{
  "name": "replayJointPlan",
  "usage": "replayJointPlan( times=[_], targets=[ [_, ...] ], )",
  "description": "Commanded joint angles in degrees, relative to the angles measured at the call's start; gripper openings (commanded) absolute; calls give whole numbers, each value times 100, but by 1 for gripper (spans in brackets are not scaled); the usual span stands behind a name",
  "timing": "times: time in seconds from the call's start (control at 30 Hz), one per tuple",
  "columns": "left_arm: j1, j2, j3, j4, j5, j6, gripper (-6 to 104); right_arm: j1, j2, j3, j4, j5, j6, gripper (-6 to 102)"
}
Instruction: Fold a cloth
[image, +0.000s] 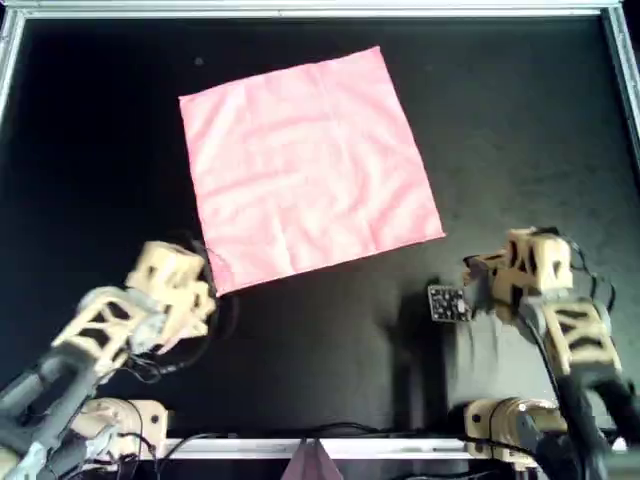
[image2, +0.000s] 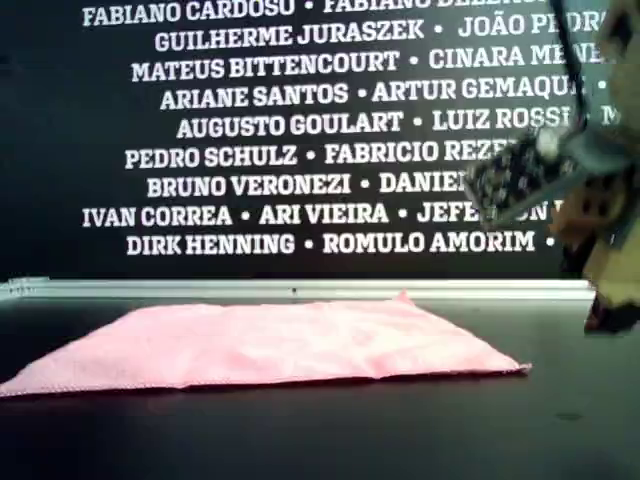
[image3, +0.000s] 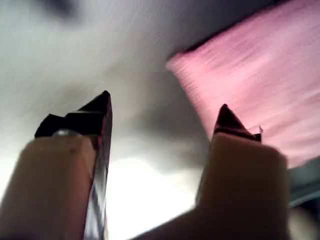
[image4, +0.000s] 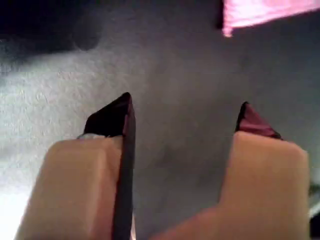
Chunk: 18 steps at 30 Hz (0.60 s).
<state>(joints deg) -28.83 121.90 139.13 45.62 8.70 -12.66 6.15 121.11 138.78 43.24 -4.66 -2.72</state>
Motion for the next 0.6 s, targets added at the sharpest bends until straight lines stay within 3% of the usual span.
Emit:
replayJointPlan(
  times=[0.0,0.27,0.33,0.47,0.57],
  targets=[
    [-281,-105,-396,-193,-18,-44,74,53,-668,-659,-466,0,-18,83],
    [-290,-1239,-413,-1441,-88,-97,74,53,-1749,-1230,-914,-35,-44,83],
    [-255,-1424,-413,-1696,-88,-97,74,62,-1978,-1389,-914,-44,-202,83],
    [-211,-1485,-413,-2030,-97,-105,74,62,-2364,-1749,-923,-44,-694,83],
    [-211,-1494,-413,-2206,-97,-114,74,62,-2681,-2039,-923,-44,-870,83]
  ],
)
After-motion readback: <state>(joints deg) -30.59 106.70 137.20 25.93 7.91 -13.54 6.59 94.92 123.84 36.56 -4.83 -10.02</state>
